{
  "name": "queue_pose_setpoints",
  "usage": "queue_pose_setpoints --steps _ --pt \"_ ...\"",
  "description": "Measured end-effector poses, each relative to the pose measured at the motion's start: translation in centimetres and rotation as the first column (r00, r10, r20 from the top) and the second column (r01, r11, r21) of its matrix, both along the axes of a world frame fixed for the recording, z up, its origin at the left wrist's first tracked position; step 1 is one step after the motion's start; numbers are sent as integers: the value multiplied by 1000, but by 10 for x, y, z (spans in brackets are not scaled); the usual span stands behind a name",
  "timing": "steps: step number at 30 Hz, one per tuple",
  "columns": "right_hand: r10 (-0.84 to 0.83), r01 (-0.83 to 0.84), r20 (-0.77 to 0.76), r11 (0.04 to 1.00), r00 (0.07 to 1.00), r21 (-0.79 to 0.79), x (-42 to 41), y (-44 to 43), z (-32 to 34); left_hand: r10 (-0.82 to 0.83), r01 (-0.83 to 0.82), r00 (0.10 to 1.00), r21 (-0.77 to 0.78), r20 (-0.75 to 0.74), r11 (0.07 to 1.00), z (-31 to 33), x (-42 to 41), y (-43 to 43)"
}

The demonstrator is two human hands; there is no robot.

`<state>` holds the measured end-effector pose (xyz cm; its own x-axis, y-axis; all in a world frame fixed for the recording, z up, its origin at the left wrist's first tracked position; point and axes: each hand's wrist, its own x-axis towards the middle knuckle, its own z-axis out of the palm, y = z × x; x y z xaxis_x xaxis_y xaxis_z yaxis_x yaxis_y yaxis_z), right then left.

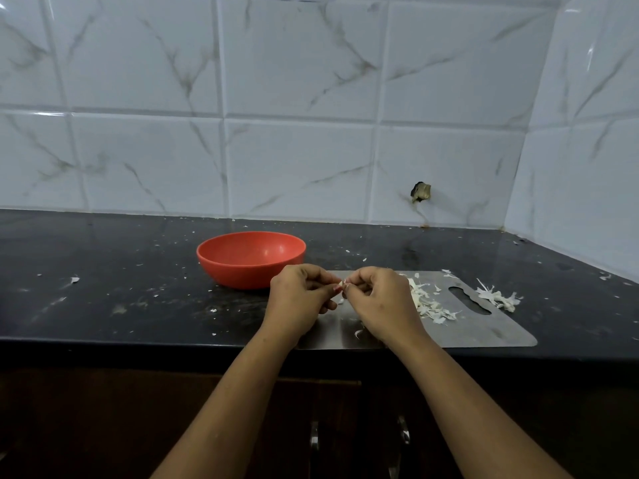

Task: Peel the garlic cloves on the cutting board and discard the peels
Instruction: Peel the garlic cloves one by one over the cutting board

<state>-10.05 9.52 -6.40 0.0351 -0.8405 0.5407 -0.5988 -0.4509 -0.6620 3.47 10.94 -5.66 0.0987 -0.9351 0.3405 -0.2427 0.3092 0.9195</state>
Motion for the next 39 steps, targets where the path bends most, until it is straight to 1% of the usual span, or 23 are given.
queue_pose_setpoints --steps 9,19,22,27,31,34,36,37,38,39 --pt "-1 1 -20 1000 1000 -13 1 1 1 1 -1 1000 -14 1 1000 1 0 2" --pt "44 -44 109 999 993 -5 1 1 3 5 -7 999 -43 -42 999 1 1 1" --pt "35 -35 90 999 995 -4 1 0 2 10 -12 999 -51 -37 999 0 1 0" --pt "24 -23 37 1000 999 -4 -1 -2 -1 13 -12 1000 -62 17 998 -3 1 -2" --pt "24 -24 24 1000 999 6 1 -2 0 66 -60 996 -90 64 994 -5 0 -4" --pt "34 -38 86 998 996 44 1 -1 2 120 -114 991 -103 54 988 -3 1 -2" --pt "60 -71 139 995 988 74 1 -1 4 137 -127 987 -120 78 985 -2 2 0" --pt "77 -87 130 993 989 76 1 -1 5 147 -133 984 -138 97 982 0 2 0" --pt "104 -110 86 992 991 69 1 -1 6 166 -146 979 -166 115 975 2 4 -1" --pt "140 -141 6 988 990 56 1 -2 6 197 -167 971 -204 138 965 6 6 -2"
